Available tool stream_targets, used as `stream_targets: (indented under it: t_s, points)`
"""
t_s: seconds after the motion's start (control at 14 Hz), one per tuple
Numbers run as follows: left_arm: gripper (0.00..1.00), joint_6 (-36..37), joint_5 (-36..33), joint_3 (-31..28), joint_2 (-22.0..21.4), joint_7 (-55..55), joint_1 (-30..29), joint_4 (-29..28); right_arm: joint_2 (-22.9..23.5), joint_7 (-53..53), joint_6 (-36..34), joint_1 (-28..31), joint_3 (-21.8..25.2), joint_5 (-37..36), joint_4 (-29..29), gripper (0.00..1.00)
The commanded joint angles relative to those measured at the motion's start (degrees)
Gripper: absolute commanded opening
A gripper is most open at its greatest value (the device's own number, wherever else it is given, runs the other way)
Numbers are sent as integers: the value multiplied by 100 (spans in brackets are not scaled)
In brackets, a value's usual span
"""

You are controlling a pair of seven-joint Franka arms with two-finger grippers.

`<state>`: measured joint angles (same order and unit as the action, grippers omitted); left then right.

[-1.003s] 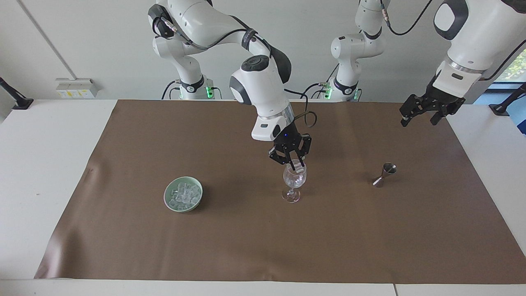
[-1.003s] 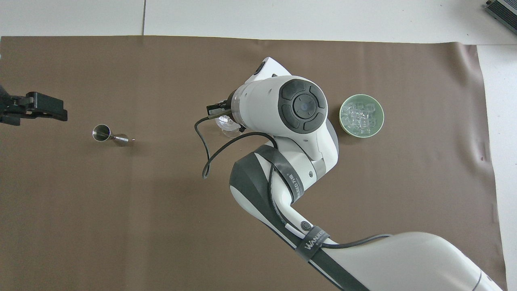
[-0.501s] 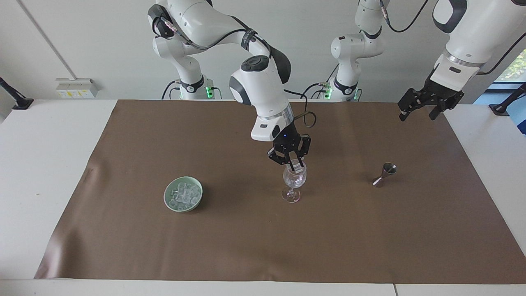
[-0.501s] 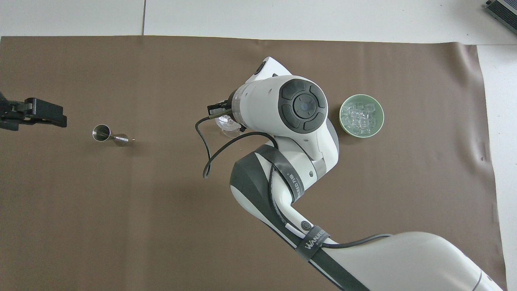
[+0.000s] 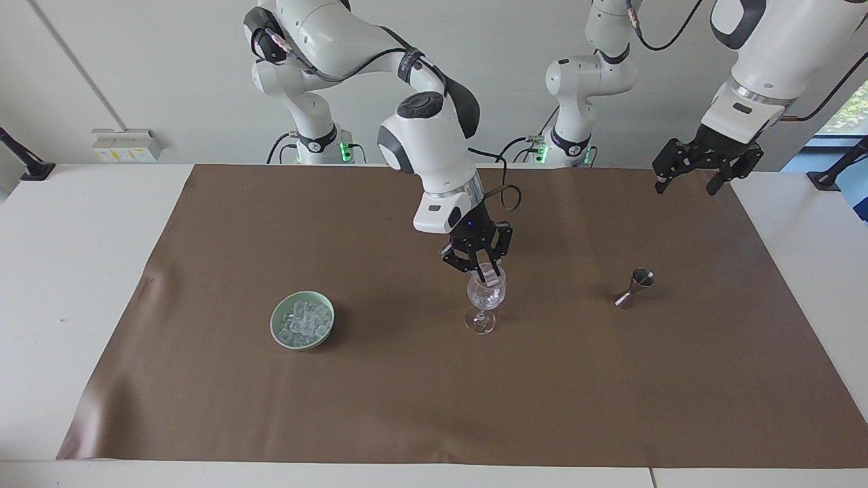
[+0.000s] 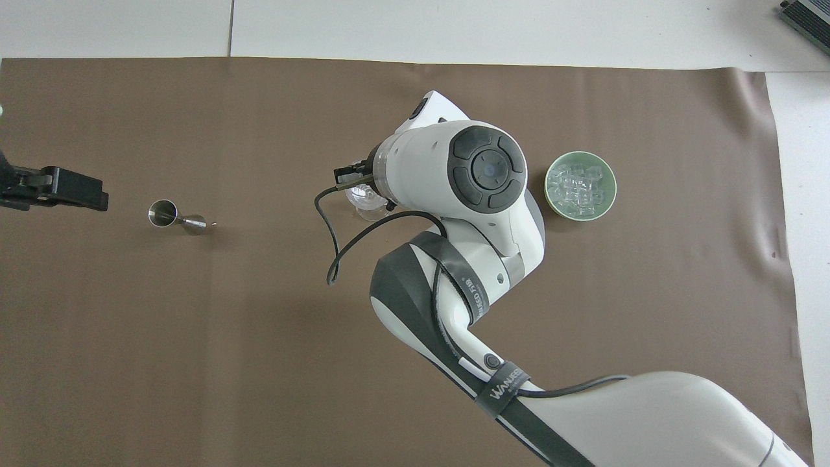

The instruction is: Pour wine and add ice with both arms

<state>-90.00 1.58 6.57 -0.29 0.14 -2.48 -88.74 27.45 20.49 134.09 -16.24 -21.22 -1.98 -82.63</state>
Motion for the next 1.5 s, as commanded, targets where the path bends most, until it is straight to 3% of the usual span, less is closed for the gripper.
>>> stream_targets:
  t_s: [0.0, 0.29, 1.15, 1.43]
  points:
    - [100, -71, -70, -60, -121, 92, 29, -152, 32, 148, -50, 34, -49, -145, 45, 21]
    - [100, -115, -79, -33, -112, 74, -6, -152, 32, 157, -41, 42, -58, -127, 45, 27]
    - [100, -106, -44, -25, -121, 57, -51, -135, 24, 157, -67, 51, -58, -127, 45, 30]
    - [100, -106, -44, -25, -112, 65, -51, -135, -125, 139, -664, 139, -49, -162, 89, 30]
